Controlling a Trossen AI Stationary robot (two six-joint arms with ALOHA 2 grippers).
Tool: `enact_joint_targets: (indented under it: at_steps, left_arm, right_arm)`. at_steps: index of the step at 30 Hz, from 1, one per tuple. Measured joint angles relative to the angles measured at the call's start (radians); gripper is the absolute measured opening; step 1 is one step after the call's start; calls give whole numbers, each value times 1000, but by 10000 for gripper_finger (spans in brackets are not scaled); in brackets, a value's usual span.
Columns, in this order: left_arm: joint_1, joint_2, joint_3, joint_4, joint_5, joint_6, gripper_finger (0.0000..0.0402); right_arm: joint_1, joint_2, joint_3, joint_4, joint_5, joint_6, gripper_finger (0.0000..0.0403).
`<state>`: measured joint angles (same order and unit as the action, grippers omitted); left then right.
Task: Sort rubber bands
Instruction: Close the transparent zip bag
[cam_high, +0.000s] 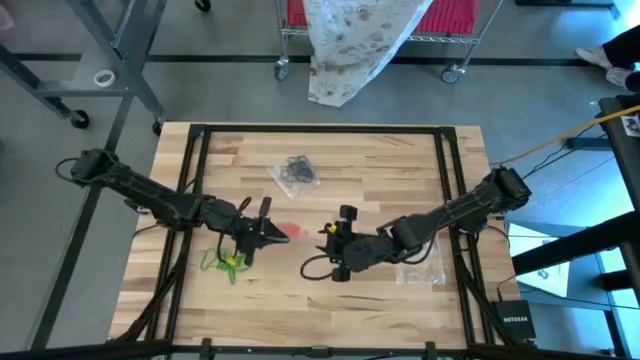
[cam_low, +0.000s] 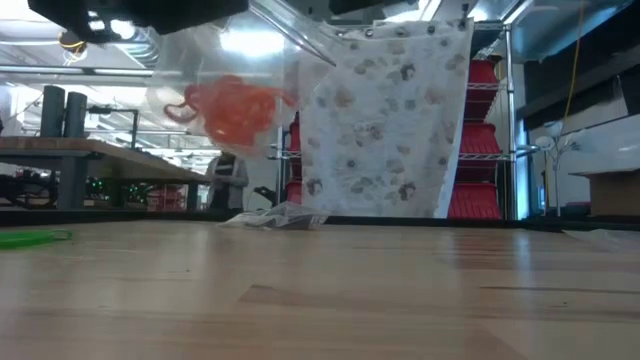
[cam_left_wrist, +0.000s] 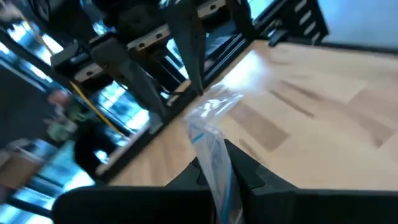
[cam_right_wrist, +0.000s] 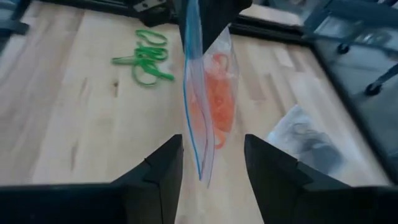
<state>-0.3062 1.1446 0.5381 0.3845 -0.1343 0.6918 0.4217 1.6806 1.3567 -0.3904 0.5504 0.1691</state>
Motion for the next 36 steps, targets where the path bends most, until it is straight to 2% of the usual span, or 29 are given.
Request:
enact_joint_targets:
  at_steps: [7,12,15,20,36]
  left_arm:
    - [0,0,0,1,-91,207,0]
    - [-2,0,0,7,-92,239,0]
    - [-8,0,0,17,-92,218,0]
    - [-17,0,0,20,-99,205,0]
    - [-22,0,0,23,-106,199,0]
  right_arm:
    - [-35,0,0,0,8,-100,163]
    - [-67,0,0,5,-32,-117,163]
    - [-86,0,0,4,-85,-116,163]
    - [-97,0,0,4,-235,-113,163]
    - [-130,76,-1,-7,-176,-125,163]
